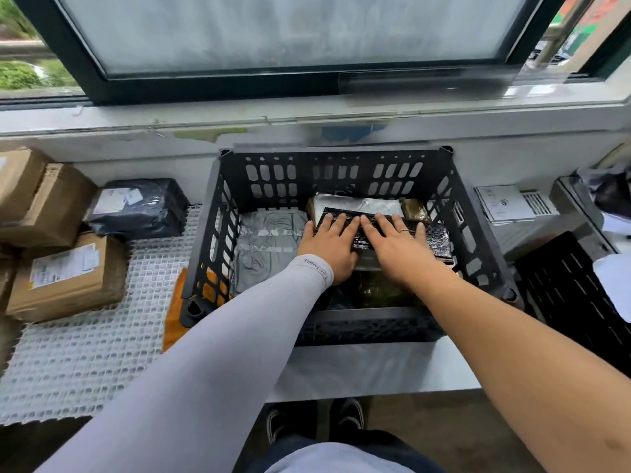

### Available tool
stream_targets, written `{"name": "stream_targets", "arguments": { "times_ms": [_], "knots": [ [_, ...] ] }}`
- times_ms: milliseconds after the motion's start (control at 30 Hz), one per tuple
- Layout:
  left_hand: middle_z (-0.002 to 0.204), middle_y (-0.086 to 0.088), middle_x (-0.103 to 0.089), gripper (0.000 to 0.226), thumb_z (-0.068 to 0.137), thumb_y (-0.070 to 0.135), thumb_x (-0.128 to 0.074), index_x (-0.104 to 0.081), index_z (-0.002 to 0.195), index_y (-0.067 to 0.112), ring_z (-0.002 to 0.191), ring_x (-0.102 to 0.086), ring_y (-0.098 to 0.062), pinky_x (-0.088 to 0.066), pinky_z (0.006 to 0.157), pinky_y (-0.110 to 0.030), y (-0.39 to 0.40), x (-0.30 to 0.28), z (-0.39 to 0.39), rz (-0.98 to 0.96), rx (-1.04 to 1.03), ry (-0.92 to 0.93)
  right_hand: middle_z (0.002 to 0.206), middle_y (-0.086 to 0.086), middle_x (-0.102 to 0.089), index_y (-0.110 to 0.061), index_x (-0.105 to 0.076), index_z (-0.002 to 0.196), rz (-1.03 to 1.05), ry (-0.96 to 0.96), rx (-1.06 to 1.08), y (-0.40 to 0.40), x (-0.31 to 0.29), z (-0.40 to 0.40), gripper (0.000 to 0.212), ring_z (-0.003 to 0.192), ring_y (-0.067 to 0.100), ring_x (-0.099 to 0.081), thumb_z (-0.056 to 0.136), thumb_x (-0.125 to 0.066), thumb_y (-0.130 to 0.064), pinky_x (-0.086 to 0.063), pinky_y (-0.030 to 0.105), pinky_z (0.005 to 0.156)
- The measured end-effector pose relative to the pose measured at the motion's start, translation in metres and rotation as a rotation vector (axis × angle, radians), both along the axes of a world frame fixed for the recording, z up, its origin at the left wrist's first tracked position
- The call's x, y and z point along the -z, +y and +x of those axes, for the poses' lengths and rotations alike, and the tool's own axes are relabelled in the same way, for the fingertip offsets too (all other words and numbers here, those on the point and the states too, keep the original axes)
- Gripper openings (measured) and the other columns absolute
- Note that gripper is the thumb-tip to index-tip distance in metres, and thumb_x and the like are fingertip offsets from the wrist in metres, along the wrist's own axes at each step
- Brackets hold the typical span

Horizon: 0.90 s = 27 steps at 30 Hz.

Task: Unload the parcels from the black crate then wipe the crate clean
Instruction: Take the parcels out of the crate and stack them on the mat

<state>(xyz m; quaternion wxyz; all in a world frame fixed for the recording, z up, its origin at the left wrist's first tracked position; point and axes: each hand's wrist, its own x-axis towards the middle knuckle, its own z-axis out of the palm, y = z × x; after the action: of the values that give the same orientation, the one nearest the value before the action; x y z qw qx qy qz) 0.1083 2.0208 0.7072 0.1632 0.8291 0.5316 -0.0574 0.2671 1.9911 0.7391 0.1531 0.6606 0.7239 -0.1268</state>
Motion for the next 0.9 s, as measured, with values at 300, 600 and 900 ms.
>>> {"name": "stream_targets", "arguments": {
  "times_ms": [300, 600, 900],
  "knots": [
    [0.174, -0.004, -0.004, 0.073, 0.106, 0.015, -0.040, -0.002, 0.165, 0.034, 0.160, -0.003, -0.028, -0.010, 0.127, -0.049, 0.002, -0.015, -0.019, 0.088, -0.047, -0.060, 0.172, 0.005, 0.013, -0.028, 0.015, 0.163, 0.206, -0.050, -0.121, 0.007, -0.007, -0.006, 0.079, 0.158, 0.034, 0.010, 0.107, -0.038, -0.010, -0.002, 0.067, 0.123],
    [0.174, -0.005, -0.004, 0.074, 0.106, 0.017, -0.040, 0.000, 0.165, 0.033, 0.160, -0.002, -0.027, -0.007, 0.128, -0.049, -0.013, -0.052, -0.062, 0.284, -0.202, 0.039, 0.173, 0.008, 0.004, -0.025, 0.004, 0.165, 0.403, 0.017, -0.261, 0.021, -0.031, -0.047, 0.068, 0.159, 0.034, 0.006, 0.106, -0.025, -0.008, -0.002, 0.065, 0.123],
    [0.172, -0.005, -0.016, 0.058, 0.112, 0.034, -0.033, -0.015, 0.165, 0.019, 0.159, -0.013, -0.026, -0.012, 0.128, -0.048, -0.041, -0.069, -0.101, 0.486, -0.316, 0.022, 0.172, 0.007, -0.010, -0.019, -0.006, 0.165, 0.526, 0.066, -0.372, 0.014, -0.054, -0.106, 0.058, 0.159, 0.033, -0.008, 0.111, -0.026, -0.020, -0.008, 0.058, 0.126]
  ]
}}
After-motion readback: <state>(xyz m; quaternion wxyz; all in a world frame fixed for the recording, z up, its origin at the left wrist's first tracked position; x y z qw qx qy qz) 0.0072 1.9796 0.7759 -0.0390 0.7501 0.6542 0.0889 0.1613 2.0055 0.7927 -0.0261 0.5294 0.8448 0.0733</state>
